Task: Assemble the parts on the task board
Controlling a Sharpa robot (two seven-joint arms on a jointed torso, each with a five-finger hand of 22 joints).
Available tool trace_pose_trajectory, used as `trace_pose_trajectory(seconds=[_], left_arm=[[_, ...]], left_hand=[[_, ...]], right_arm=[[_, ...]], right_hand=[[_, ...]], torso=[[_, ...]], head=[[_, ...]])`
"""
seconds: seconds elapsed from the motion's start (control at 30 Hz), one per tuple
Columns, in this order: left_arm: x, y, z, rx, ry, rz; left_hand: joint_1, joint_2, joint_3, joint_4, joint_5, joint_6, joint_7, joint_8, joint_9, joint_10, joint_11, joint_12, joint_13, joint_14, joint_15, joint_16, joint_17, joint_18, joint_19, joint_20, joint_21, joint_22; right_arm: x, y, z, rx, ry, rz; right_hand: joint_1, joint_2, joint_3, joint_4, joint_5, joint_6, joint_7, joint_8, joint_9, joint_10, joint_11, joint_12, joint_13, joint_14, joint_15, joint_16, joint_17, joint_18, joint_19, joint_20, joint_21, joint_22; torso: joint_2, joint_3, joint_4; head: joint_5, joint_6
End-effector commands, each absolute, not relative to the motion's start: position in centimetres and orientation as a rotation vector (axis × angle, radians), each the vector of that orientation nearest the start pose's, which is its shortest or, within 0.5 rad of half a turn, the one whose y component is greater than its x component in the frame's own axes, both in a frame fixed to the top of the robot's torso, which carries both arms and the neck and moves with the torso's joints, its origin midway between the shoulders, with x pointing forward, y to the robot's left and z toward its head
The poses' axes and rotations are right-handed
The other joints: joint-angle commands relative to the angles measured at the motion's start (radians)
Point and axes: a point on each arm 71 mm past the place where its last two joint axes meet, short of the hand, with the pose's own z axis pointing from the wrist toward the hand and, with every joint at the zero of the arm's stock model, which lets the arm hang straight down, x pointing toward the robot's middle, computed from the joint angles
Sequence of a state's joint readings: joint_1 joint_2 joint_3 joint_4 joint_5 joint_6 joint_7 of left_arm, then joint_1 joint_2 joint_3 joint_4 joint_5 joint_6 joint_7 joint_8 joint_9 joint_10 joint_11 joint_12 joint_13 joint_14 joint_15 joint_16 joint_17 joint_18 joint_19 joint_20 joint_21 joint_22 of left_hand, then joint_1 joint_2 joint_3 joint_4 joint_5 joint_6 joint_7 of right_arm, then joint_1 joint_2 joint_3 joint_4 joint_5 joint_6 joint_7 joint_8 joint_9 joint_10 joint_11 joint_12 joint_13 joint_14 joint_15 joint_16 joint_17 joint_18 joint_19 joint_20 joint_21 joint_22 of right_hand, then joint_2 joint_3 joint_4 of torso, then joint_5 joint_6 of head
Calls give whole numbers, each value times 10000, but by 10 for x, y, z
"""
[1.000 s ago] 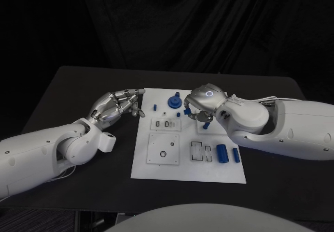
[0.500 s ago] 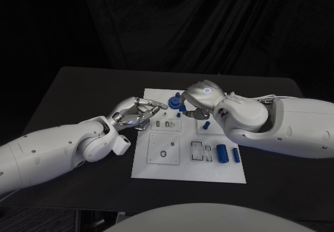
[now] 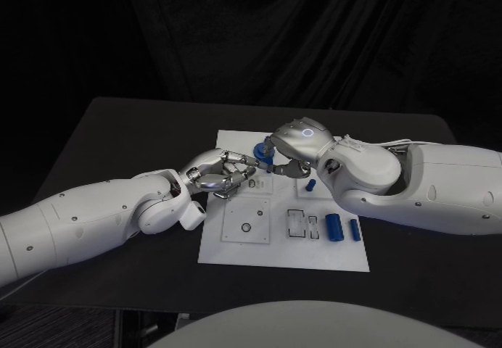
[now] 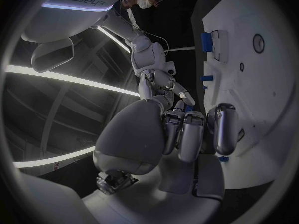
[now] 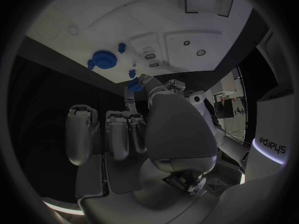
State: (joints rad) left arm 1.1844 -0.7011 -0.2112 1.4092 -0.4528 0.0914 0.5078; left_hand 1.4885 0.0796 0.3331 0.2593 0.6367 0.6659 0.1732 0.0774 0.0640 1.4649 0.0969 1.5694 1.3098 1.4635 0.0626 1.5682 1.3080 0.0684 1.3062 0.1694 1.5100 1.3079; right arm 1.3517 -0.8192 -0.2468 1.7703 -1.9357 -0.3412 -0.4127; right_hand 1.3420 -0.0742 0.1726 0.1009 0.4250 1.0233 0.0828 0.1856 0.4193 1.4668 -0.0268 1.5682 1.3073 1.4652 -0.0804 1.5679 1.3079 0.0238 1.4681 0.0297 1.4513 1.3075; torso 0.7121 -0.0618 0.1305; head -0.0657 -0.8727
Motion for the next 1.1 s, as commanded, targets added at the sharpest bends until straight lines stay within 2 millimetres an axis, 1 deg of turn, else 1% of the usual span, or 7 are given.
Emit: trace_pose_trajectory(seconds=[0.03, 0.07, 0.27, 0.43, 0.53, 0.87, 1.1], left_arm=[[453, 138, -247, -4132, 19393, -18081], [453, 138, -247, -4134, 19415, -18086], [453, 138, -249, -4162, 19454, -18083], [454, 140, -250, -4205, 19436, -18022], [454, 142, -250, -4228, 19355, -18016], [455, 147, -250, -4263, 19142, -18031], [455, 150, -250, -4259, 18936, -18120]], left_hand=[[-15, -105, 61, -7, -42, -128, 12, -48, -14, 1059, -24, 14, 2609, 1073, -70, 26, 2628, -110, -41, -14, 5, 662], [-21, -106, 77, -15, -46, -304, 31, -96, -28, 1059, -12, 14, 2609, 1073, -66, 26, 2628, -107, -58, -15, 0, 654], [-18, -103, 119, -48, -48, -504, -2, -163, -41, 1059, -18, 14, 2609, 1073, -61, 26, 2628, -97, -116, -12, -17, 622], [-18, -97, 146, -67, -57, -323, -71, -141, -11, 1059, -54, 14, 2609, 1073, -75, 26, 2628, -93, -132, -18, -23, 617], [-18, -92, 160, -75, -58, -278, -86, -130, 0, 1059, -70, 14, 2609, 1073, -85, 26, 2628, -103, -82, -24, -13, 657], [-16, -86, 197, -103, -53, -76, -131, -88, 37, 1059, -109, 14, 2609, 1073, -117, 26, 2628, -88, -147, -46, -33, 620], [-21, -77, 238, -127, -36, 245, -149, -14, 89, 1059, -138, 14, 2609, 1073, -150, 26, 2628, -105, -68, -75, -20, 689]], right_arm=[[427, -128, -161, -5724, 14341, 4657], [426, -128, -161, -5742, 14333, 4692], [425, -127, -161, -5865, 14363, 4792], [423, -127, -161, -5978, 14417, 4830], [422, -127, -162, -6052, 14444, 4866], [421, -127, -163, -6212, 14521, 4910], [422, -128, -163, -6267, 14577, 4881]], right_hand=[[-15, 45, 3, 51, -16, 358, -314, 4, 1046, 1040, -33, 26, 2635, 1056, -67, 29, 2629, 43, 480, -49, 50, 2263], [-15, 45, 3, 51, -16, 358, -314, 4, 1046, 1040, -33, 26, 2635, 1056, -67, 29, 2629, 43, 480, -49, 50, 2263], [-16, 48, 6, 52, -13, 358, -313, 3, 1049, 1040, -27, 26, 2635, 1056, -64, 29, 2629, 43, 480, -48, 48, 2262], [-1, 54, 20, 43, -5, 362, -313, 5, 1060, 1040, -19, 26, 2635, 1056, -55, 29, 2629, 44, 477, -44, 42, 2260], [10, 55, 28, 36, -1, 362, -312, 4, 1066, 1040, -16, 26, 2635, 1056, -51, 29, 2629, 42, 481, -41, 48, 2262], [17, 55, 34, 31, -3, 362, -309, 4, 1073, 1040, -12, 26, 2635, 1056, -47, 29, 2629, 46, 474, -38, 34, 2258], [22, 56, 38, 28, -5, 362, -308, 4, 1075, 1040, -11, 26, 2635, 1056, -45, 29, 2629, 45, 476, -37, 39, 2259]], torso=[[14, -2, 9], [18, 0, 6], [-2, 0, 27], [4, 12, -5], [-9, 3, 12], [-23, -4, 12], [-28, -8, 23]], head=[[-9, 1], [-6, 1], [-37, 1], [-12, 1], [-32, 1], [-22, 1], [-36, 1]])
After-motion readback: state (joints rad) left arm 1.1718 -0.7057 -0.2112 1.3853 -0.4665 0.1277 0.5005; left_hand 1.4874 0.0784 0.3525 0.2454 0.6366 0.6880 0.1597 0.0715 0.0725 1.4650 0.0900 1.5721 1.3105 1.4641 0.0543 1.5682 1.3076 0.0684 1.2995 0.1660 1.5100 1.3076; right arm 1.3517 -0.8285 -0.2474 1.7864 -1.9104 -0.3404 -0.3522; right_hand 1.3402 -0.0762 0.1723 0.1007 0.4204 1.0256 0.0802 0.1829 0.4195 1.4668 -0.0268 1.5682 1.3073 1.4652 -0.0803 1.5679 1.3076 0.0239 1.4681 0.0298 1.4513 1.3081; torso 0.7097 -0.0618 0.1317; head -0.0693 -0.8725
